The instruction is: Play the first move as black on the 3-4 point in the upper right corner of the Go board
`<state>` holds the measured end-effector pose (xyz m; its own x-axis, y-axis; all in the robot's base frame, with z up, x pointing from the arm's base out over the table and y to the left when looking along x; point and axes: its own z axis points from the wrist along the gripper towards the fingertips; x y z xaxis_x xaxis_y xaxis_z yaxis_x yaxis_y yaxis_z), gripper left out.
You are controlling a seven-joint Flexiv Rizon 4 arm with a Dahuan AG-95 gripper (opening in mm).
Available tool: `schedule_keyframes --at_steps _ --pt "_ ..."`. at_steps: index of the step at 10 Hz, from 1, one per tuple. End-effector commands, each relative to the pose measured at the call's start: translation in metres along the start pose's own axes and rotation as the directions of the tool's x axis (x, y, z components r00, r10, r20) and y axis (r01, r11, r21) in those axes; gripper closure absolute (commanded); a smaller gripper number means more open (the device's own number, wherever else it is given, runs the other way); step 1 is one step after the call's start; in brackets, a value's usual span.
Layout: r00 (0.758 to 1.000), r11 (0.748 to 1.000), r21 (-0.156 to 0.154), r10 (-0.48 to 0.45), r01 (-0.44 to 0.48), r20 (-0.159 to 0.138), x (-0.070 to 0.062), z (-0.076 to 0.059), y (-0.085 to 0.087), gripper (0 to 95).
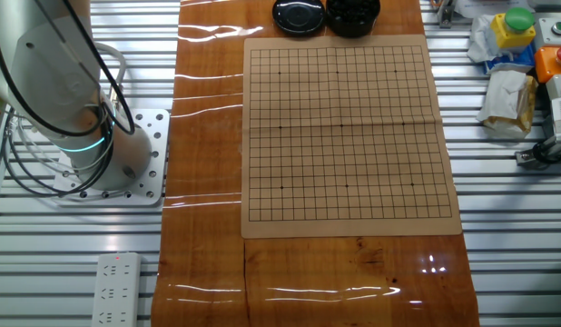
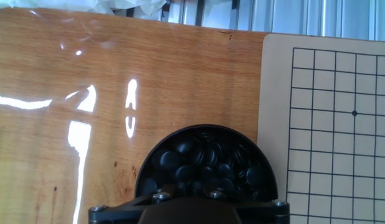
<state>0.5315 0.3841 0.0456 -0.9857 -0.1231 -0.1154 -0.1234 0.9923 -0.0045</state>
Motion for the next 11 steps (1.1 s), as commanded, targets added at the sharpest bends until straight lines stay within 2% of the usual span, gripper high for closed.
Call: schedule_keyframes --at_steps 1,2,7,11 --pt "1.000 1.000 0.000 -0.004 0.004 -0.001 -0.0001 -0.0009 -0.0006 95.0" --pt "1.000 1.000 -0.001 -0.006 0.006 -0.002 -0.0004 -0.0018 -0.0010 76.0" --pt "1.000 1.000 0.000 -0.011 0.011 -0.002 -0.0047 -0.0046 -0.0021 76.0" --pt "1.000 1.000 0.001 -0.013 0.013 0.005 -0.0052 -0.0016 -0.0024 76.0"
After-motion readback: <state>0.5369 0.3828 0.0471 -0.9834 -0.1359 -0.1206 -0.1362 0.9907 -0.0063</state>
